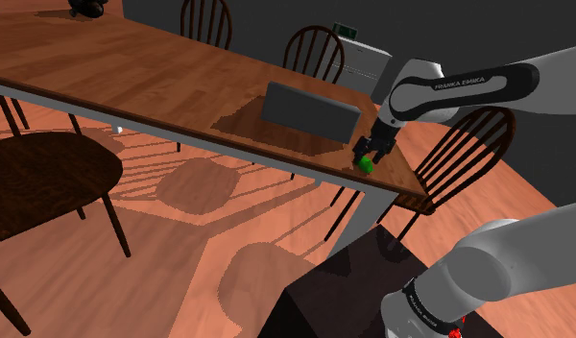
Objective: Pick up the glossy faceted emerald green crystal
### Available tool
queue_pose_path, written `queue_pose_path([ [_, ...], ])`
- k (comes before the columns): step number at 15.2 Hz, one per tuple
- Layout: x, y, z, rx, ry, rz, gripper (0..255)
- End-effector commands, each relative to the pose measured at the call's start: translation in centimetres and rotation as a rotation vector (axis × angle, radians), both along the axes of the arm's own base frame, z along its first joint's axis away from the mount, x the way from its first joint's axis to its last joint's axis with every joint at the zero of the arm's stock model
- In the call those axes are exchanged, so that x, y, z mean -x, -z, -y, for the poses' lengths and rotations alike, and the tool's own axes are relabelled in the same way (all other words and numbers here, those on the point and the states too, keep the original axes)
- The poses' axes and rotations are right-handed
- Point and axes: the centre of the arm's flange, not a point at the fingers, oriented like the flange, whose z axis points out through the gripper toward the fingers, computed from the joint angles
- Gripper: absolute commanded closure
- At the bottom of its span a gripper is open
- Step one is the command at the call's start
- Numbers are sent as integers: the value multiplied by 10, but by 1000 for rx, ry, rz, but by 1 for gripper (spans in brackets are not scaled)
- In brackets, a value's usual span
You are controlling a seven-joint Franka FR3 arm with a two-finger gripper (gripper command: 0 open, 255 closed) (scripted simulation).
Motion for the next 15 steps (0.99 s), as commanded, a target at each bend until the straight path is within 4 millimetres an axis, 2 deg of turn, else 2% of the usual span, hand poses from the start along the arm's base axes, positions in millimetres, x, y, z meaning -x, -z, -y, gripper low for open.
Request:
queue_pose_path([
  [1,0,8,0,0,0,1,0],
  [3,0,8,0,0,0,1,0],
  [4,0,8,0,0,0,1,255],
  [13,0,8,0,0,0,1,255],
  [15,0,-2,0,0,0,1,255],
])
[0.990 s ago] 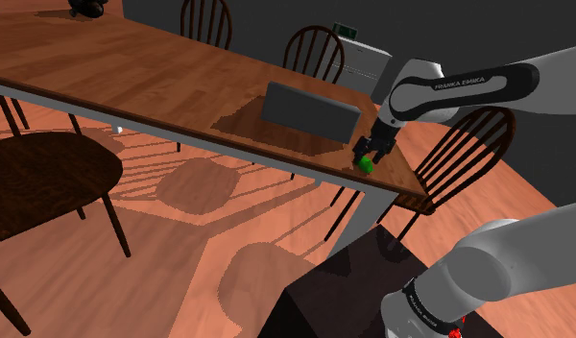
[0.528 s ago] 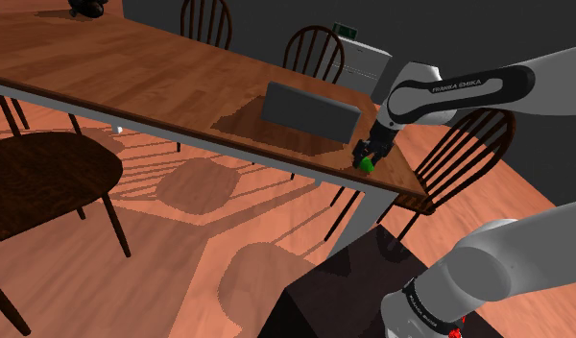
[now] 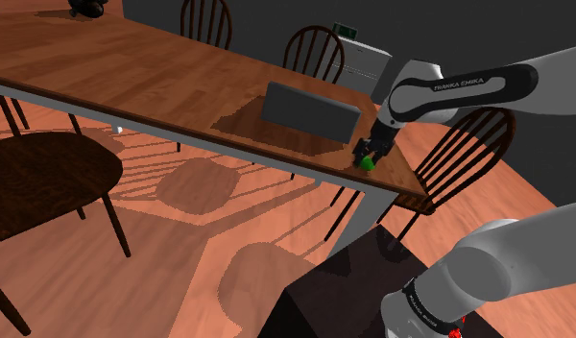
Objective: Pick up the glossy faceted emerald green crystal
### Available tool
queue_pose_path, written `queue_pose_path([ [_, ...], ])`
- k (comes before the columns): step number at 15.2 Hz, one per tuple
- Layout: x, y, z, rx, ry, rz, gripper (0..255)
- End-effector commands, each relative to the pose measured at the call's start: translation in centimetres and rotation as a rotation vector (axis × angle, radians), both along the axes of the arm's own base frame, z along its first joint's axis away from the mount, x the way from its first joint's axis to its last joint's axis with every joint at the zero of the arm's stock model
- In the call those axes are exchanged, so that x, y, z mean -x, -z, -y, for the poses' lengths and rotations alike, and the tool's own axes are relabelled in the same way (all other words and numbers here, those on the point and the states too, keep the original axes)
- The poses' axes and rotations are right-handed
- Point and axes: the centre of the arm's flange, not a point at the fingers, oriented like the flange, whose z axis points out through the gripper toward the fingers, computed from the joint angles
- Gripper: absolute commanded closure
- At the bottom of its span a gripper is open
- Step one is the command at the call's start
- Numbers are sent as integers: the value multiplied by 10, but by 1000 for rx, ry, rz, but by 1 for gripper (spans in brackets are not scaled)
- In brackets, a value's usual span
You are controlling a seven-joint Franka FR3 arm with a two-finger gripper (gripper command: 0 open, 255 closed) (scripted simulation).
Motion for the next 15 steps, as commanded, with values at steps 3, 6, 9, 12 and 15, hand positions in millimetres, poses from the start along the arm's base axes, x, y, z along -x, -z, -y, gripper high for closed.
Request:
queue_pose_path([
  [3,0,-21,1,0,0,0,255],
  [6,0,-36,1,0,0,0,255],
  [9,0,-52,1,0,0,0,255],
  [12,0,-68,1,0,0,0,255],
  [15,0,-74,1,0,0,0,255],
])
